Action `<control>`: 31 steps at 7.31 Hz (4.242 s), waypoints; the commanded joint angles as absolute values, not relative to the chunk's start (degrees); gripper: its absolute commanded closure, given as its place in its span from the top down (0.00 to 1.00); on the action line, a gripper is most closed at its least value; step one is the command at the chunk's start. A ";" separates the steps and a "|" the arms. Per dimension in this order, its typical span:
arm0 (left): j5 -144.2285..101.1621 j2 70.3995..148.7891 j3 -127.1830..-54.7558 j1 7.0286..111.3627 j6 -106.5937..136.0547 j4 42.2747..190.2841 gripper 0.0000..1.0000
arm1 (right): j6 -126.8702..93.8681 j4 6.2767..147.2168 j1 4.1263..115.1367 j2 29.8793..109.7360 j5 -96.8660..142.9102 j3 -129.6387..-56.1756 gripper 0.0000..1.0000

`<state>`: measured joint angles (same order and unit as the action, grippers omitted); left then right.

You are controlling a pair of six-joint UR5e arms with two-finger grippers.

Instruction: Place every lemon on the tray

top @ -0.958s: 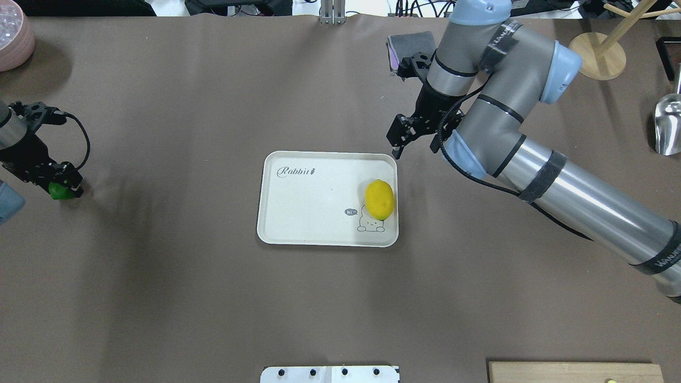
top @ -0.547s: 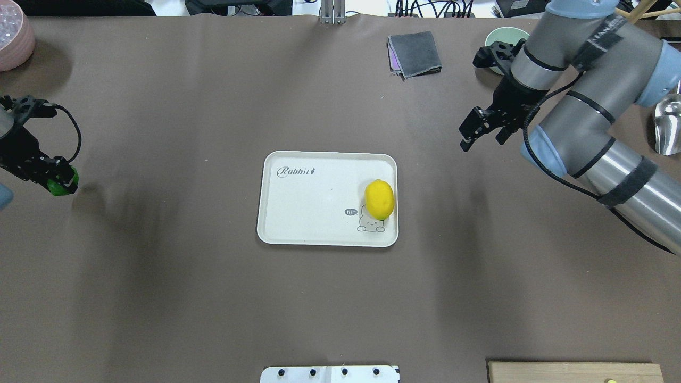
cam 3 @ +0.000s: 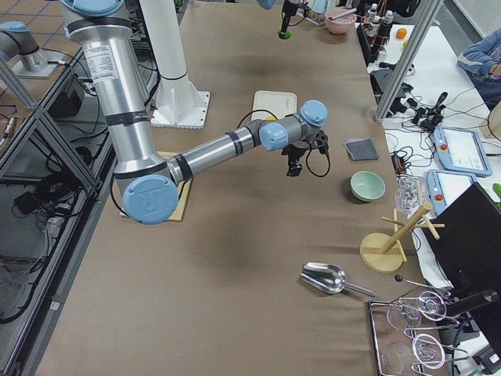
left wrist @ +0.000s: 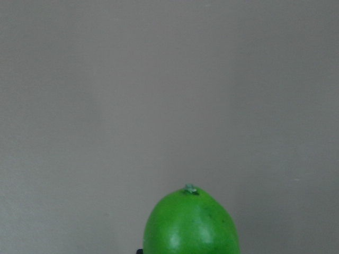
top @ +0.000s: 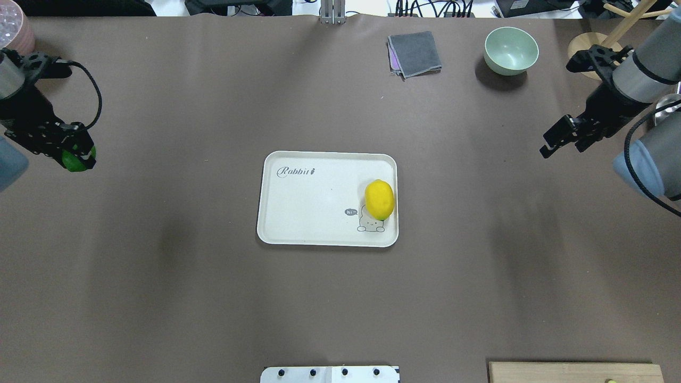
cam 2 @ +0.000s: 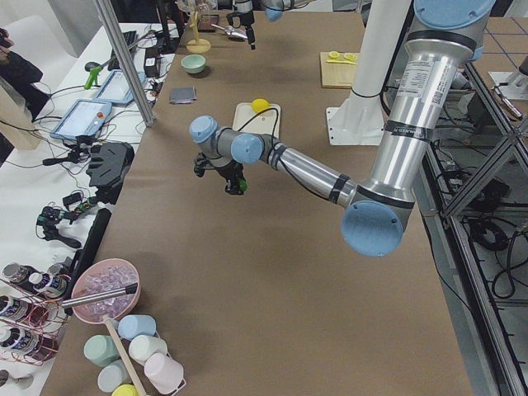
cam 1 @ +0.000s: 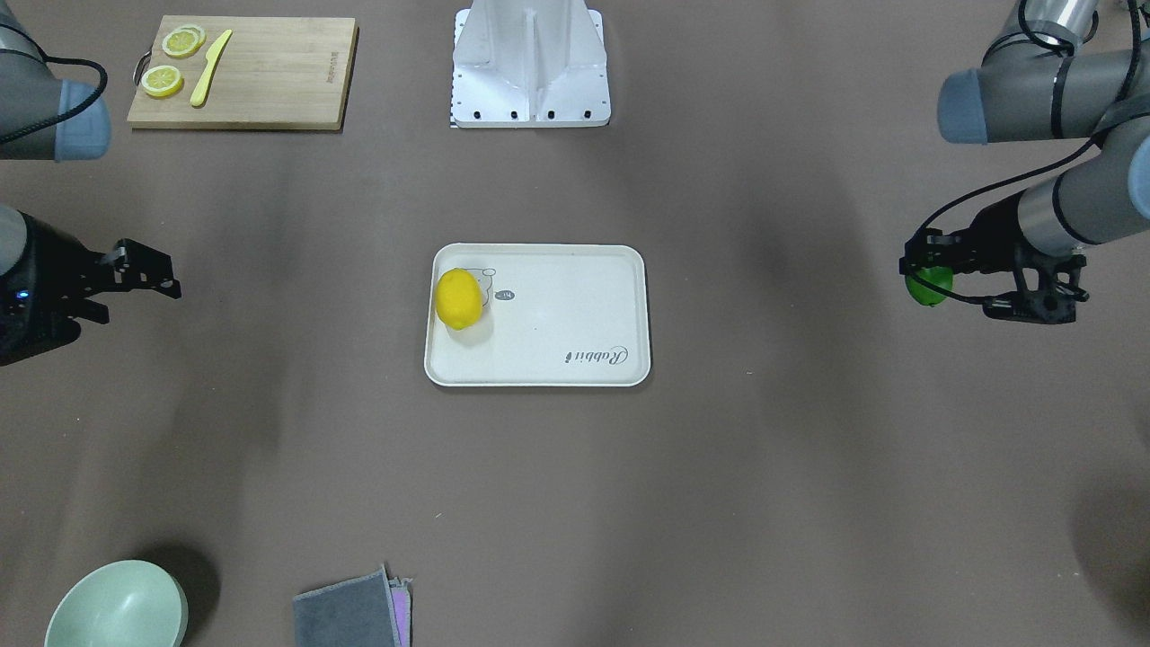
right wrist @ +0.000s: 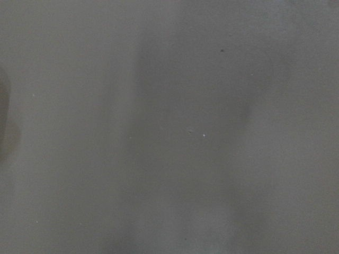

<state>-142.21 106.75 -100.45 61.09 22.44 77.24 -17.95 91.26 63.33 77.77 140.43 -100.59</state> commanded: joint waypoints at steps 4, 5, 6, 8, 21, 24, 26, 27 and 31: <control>-142.03 121.80 -91.19 45.90 45.19 96.74 0.00 | -13.71 91.14 69.76 89.12 133.25 -106.70 0.99; -141.94 122.34 -86.62 43.09 50.31 107.12 0.00 | -13.62 91.14 72.74 90.17 134.03 -105.39 0.99; -140.55 125.91 -81.87 42.28 54.45 111.49 0.00 | -13.62 91.23 76.43 89.83 134.64 -102.94 0.99; -137.56 129.89 -80.07 39.04 58.34 111.18 0.00 | -13.45 91.67 82.33 89.56 135.09 -99.42 0.99; -131.31 130.61 -81.89 40.24 61.26 100.33 0.98 | -7.03 91.85 90.18 89.74 135.09 -94.22 0.99; -130.87 127.81 -92.76 45.95 57.51 85.66 0.98 | -6.94 92.46 90.26 89.82 135.00 -94.13 0.99; -124.67 120.09 -101.22 52.95 47.17 75.27 0.98 | -6.86 92.46 90.26 89.82 134.91 -94.13 0.99; -124.11 117.27 -101.42 57.70 39.54 72.80 0.98 | -6.94 92.46 90.26 89.82 134.74 -94.13 0.99; -117.86 106.13 -98.18 70.38 6.03 70.66 0.98 | -6.86 94.83 90.09 89.03 134.56 -94.22 1.00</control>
<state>-118.96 110.81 -98.57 66.93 15.23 70.18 -6.90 94.55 90.12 89.11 134.60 -94.20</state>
